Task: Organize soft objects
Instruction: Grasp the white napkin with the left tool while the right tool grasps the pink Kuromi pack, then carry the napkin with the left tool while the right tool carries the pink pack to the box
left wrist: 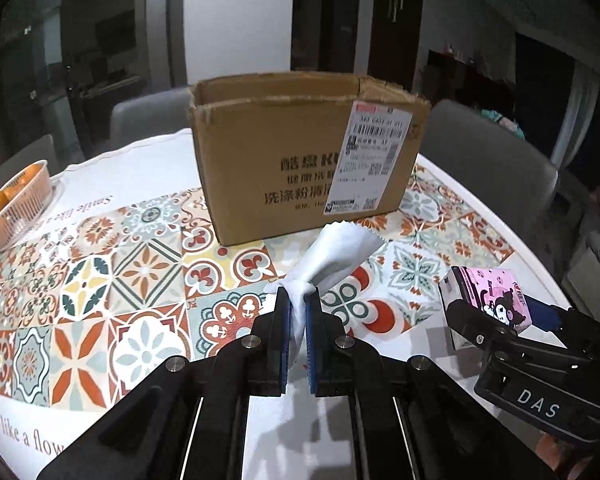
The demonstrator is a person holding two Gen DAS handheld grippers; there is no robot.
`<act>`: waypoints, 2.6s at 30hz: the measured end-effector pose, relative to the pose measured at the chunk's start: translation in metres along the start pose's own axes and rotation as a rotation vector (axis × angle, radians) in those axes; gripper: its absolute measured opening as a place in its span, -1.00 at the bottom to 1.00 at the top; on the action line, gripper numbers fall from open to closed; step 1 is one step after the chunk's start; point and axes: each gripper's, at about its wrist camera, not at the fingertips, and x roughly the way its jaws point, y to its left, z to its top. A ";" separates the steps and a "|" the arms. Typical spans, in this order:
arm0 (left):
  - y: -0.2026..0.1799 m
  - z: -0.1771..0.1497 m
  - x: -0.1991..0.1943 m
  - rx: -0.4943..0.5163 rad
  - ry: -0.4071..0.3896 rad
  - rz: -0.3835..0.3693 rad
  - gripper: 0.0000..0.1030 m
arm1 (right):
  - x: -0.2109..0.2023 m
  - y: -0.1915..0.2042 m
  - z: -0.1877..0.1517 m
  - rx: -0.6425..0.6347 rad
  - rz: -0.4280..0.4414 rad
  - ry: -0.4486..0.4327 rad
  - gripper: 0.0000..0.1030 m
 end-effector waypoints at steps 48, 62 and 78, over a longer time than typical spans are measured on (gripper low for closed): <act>0.000 0.098 -0.091 -0.049 -0.367 0.107 -0.83 | -0.083 0.013 0.110 -0.062 0.193 -0.436 0.51; 0.017 0.127 -0.060 -0.046 -0.383 0.113 -0.83 | -0.061 0.032 0.146 -0.120 0.209 -0.470 0.51; 0.021 0.147 0.012 -0.050 -0.307 0.103 -0.83 | 0.000 0.043 0.174 -0.177 0.200 -0.413 0.51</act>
